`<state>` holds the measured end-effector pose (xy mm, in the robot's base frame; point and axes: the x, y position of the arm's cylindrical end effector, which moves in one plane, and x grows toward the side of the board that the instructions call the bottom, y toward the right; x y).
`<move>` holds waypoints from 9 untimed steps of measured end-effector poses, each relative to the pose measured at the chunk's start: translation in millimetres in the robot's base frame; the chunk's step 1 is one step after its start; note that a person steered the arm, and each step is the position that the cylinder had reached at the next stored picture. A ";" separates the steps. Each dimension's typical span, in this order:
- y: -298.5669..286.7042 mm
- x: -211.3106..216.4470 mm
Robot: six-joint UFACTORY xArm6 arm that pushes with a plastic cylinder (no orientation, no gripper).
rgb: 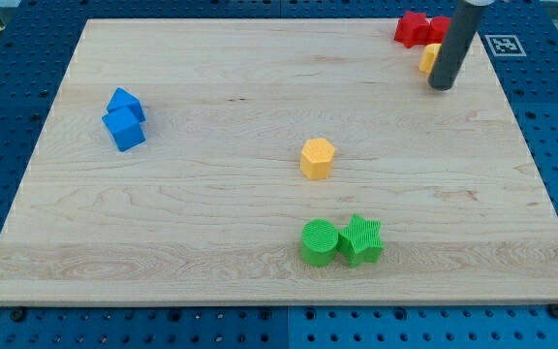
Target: Move the yellow heart upwards
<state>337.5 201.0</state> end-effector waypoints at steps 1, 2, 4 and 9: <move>-7.4 -25.7; 16.1 -42.4; 18.7 1.1; 70.5 12.3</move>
<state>349.9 271.5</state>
